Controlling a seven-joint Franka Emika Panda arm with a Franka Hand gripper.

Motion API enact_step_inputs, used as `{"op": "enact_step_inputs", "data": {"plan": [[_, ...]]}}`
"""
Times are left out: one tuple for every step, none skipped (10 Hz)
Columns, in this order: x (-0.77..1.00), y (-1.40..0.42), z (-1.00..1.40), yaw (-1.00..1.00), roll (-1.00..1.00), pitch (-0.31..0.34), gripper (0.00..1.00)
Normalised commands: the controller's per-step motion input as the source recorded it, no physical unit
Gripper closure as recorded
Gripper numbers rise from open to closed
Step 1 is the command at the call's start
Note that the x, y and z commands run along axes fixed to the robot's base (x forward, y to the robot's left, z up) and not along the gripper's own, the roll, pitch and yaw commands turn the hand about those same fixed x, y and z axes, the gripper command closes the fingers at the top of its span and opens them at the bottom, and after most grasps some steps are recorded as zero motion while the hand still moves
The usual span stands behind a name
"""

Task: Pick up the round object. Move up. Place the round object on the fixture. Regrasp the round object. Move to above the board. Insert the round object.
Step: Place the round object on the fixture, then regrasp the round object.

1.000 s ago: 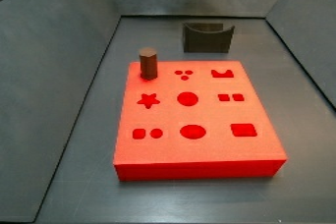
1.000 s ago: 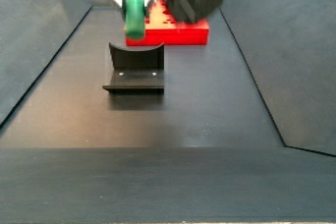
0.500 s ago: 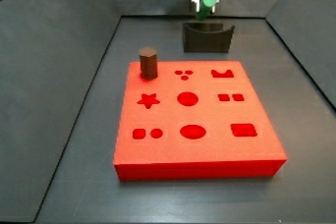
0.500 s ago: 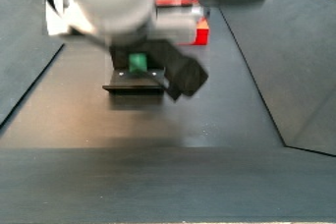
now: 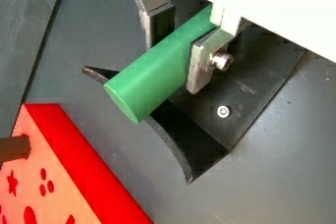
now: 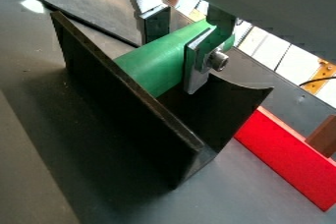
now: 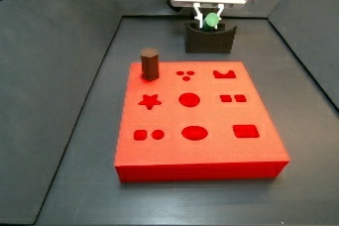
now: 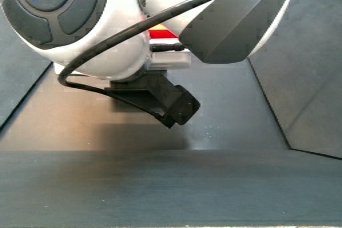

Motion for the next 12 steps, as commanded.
{"op": "enact_step_inputs", "data": {"plan": [[0.09, 0.18, -0.75, -0.09, -0.12, -0.008, 1.0], [0.09, 0.18, -0.75, -0.08, -0.12, -0.008, 1.0], [0.0, 0.0, 0.0, 0.0, 0.0, 0.0, 0.0], [0.0, 0.0, 1.0, -0.09, 0.02, 0.006, 0.0], [0.0, 0.0, 1.0, -0.08, 0.02, 0.005, 0.0], [-0.01, 0.01, 1.0, -0.06, 0.05, 0.003, 0.0], [-0.02, 0.0, 1.0, -0.04, 0.06, -0.003, 0.0], [-0.03, 0.0, 1.0, -0.03, 0.06, -0.001, 0.0], [-0.04, 0.0, 0.97, -0.02, 0.07, 0.004, 0.0], [-0.03, 0.0, 0.68, 0.0, 0.07, 0.029, 0.0], [-0.03, 0.0, 0.51, 0.0, 0.06, 0.047, 0.0], [-0.03, 0.0, 0.33, 0.0, 0.06, 0.061, 0.0]]}}
